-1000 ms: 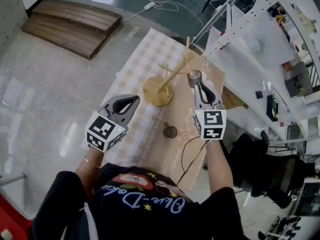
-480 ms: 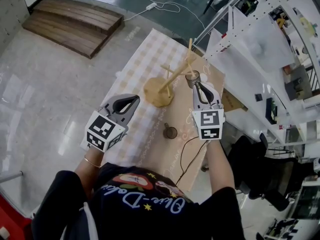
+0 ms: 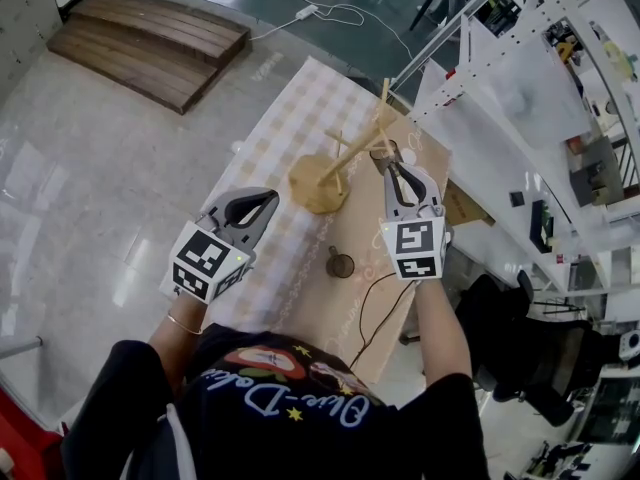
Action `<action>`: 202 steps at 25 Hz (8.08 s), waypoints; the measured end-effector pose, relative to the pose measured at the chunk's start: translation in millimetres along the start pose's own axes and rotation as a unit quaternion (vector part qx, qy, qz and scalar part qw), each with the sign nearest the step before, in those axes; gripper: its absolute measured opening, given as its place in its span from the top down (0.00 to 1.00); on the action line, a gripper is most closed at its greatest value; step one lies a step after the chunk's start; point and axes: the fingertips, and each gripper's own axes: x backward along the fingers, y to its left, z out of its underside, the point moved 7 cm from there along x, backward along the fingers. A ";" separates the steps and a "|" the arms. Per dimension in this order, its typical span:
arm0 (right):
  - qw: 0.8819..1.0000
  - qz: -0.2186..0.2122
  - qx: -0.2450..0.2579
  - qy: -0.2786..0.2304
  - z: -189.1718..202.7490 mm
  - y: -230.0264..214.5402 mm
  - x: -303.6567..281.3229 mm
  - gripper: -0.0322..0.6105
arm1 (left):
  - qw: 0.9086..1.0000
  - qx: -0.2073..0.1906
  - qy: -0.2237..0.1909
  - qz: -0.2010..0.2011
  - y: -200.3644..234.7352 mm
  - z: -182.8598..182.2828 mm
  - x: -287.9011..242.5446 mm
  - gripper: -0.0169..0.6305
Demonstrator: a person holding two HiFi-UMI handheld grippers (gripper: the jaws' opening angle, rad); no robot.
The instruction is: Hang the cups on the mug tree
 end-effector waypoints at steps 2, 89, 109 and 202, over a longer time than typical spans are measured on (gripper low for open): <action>1.000 0.000 0.016 0.002 -2.0 1.0 -0.1 0.88 | 1.000 0.002 0.000 -0.001 0.1 0.4 0.6 0.96; 0.970 0.040 0.240 0.026 7.0 40.7 -10.5 0.87 | 1.000 -0.007 0.009 -0.014 -3.3 -1.1 11.0 0.96; 0.977 0.057 0.205 0.023 20.5 40.7 -7.4 0.86 | 1.000 -0.008 0.012 -0.017 -5.0 -2.8 12.0 0.96; 0.937 0.047 -0.342 -0.060 110.7 50.1 133.1 0.94 | 0.990 -0.084 0.024 0.109 -94.0 -19.1 -37.4 0.96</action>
